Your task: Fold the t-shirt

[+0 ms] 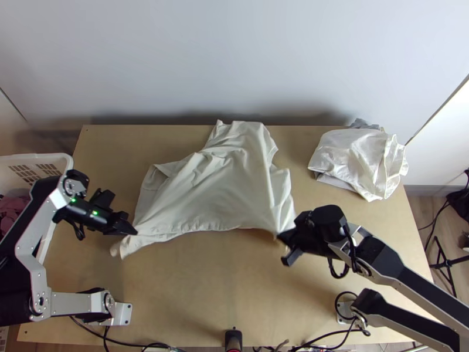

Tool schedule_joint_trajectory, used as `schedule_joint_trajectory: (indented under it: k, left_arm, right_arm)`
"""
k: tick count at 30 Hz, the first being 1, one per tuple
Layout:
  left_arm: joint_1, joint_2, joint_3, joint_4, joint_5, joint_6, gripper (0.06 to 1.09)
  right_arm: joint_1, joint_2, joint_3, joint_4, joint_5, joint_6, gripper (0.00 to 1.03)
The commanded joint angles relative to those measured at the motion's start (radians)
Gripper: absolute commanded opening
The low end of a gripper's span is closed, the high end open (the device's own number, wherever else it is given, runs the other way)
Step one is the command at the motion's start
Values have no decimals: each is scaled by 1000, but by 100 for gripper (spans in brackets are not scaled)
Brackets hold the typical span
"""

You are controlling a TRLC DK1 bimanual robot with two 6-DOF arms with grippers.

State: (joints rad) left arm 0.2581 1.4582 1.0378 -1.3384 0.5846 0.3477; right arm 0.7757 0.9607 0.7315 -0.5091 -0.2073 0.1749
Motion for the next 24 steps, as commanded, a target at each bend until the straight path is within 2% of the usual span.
schedule_joint_trajectory:
  k: [1,5,9,12,18,24]
  left_arm:
    - [-100,-4,-48,8,31,-55,12]
    - [-94,42,-24,13,31,-82,12]
    - [-48,50,15,-22,31,-73,12]
    - [-10,48,62,-90,38,-39,12]
    - [66,19,93,-116,61,-13,12]
    - [75,131,123,-111,80,-18,12]
  right_arm:
    - [85,-10,74,-161,-280,106,3]
    - [111,-10,89,-184,-399,133,3]
    - [137,-11,124,-295,-535,71,3]
    - [172,-13,106,-336,-603,51,3]
    - [204,-10,82,-338,-633,-3,2]
    - [269,10,100,-295,-679,28,3]
